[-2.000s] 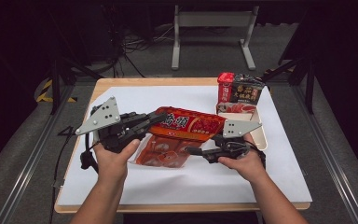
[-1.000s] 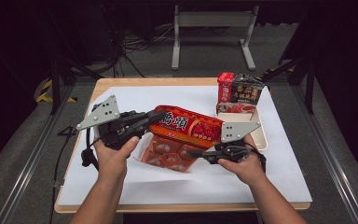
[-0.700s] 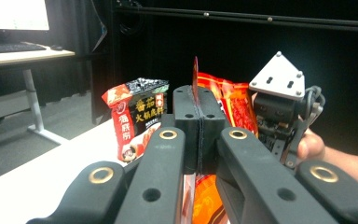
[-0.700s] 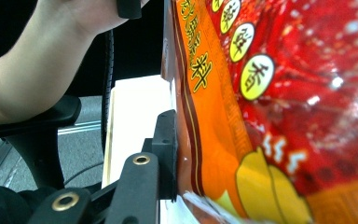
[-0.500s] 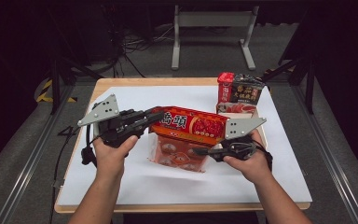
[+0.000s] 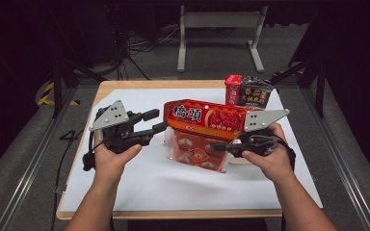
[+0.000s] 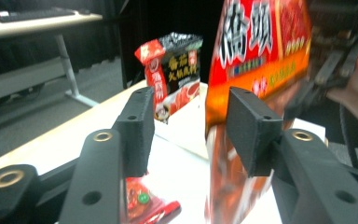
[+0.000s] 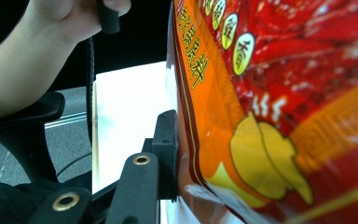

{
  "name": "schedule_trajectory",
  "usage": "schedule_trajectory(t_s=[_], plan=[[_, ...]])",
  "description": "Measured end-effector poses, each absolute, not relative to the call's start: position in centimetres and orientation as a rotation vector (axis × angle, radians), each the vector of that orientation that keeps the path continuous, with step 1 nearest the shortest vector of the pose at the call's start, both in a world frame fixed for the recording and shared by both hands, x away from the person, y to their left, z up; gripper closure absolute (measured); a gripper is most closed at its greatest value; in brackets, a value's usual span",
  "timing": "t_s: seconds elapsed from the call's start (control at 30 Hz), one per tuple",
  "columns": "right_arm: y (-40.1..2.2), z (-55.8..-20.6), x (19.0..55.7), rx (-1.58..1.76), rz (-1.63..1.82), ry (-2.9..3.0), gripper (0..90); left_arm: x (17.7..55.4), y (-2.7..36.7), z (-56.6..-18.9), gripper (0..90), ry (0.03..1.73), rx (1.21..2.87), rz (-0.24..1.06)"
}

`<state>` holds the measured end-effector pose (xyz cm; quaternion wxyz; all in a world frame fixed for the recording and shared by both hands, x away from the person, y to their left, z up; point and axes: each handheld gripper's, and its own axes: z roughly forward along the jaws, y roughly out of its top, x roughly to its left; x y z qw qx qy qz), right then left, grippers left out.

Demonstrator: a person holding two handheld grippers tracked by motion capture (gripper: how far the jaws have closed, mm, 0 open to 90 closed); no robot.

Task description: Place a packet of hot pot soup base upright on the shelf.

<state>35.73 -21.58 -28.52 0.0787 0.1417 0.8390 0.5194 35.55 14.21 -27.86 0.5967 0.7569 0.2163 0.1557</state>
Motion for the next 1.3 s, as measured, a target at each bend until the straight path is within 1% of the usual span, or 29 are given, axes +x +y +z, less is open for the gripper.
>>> schedule_trajectory(t_s=[0.17,0.4,0.67,0.8,0.97,1.3], plan=[[-22.2,-27.5,36.1,0.456,1.527,2.511,70.6,35.8,14.6,-28.4,47.8,0.521,1.785,0.354],[-23.2,-26.1,36.5,0.491,1.501,2.494,70.5,36.7,15.6,-29.3,45.5,0.565,1.790,0.315],[-24.7,-24.5,37.5,0.531,1.492,2.461,70.5,37.7,16.6,-29.8,42.9,0.624,1.819,0.341],[-25.2,-23.9,37.9,0.529,1.466,2.458,70.5,38.1,16.8,-30.1,42.0,0.645,1.822,0.343],[-25.7,-23.6,38.4,0.538,1.461,2.434,70.5,38.5,16.9,-30.4,42.5,0.653,1.829,0.306],[-27.5,-23.2,39.5,0.567,1.448,2.385,70.5,38.9,17.5,-30.6,41.5,0.678,1.823,0.306]])
